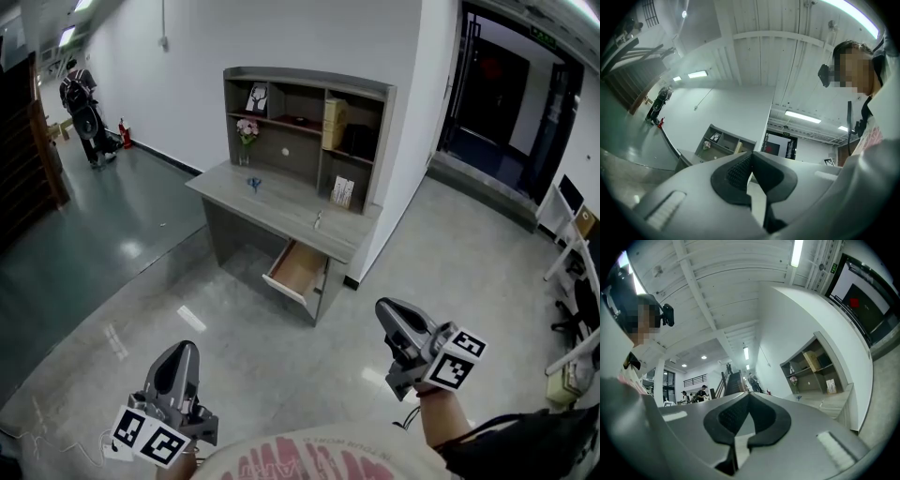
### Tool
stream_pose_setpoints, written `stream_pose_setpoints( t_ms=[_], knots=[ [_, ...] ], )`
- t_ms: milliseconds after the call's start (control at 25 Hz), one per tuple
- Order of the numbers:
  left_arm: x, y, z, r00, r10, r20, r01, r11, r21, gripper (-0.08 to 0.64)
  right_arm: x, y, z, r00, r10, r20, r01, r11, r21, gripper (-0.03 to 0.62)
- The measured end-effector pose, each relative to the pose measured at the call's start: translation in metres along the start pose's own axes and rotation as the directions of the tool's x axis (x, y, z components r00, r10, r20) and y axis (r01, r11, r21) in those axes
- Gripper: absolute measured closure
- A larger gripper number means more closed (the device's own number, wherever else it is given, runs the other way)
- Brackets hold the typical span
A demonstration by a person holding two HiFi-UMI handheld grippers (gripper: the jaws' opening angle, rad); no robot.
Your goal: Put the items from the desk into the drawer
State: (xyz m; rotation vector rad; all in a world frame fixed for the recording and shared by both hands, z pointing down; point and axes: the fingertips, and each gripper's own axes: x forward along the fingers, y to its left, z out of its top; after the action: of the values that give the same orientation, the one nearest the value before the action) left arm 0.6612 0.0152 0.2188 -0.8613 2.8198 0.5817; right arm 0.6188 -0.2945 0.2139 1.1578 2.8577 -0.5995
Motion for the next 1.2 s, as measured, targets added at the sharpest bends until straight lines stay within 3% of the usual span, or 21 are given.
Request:
stream_pose_setpoints(
  t_ms=[480,800,1000,1200],
  knots=[
    [0.071,0.023,-0.016,0.999,0.024,0.030,-0.024,1.000,-0.003,0.540,0.038,-0.068,0.008,0.999,0.024,-0.035,-0.024,1.000,-0.009,0.586],
    [0.087,0.022,-0.034,0.999,0.034,-0.041,-0.034,0.999,0.000,0.540,0.046,-0.090,-0.010,0.999,0.031,-0.043,-0.028,0.997,0.070,0.586],
    [0.097,0.033,-0.032,0.997,0.061,-0.040,-0.061,0.998,-0.005,0.540,0.054,-0.096,-0.014,0.998,0.031,-0.057,-0.026,0.996,0.088,0.586],
    [0.121,0.043,-0.035,0.998,0.027,-0.059,-0.027,1.000,-0.006,0.540,0.068,-0.111,-0.017,0.998,0.008,-0.062,-0.002,0.996,0.091,0.586]
  ],
)
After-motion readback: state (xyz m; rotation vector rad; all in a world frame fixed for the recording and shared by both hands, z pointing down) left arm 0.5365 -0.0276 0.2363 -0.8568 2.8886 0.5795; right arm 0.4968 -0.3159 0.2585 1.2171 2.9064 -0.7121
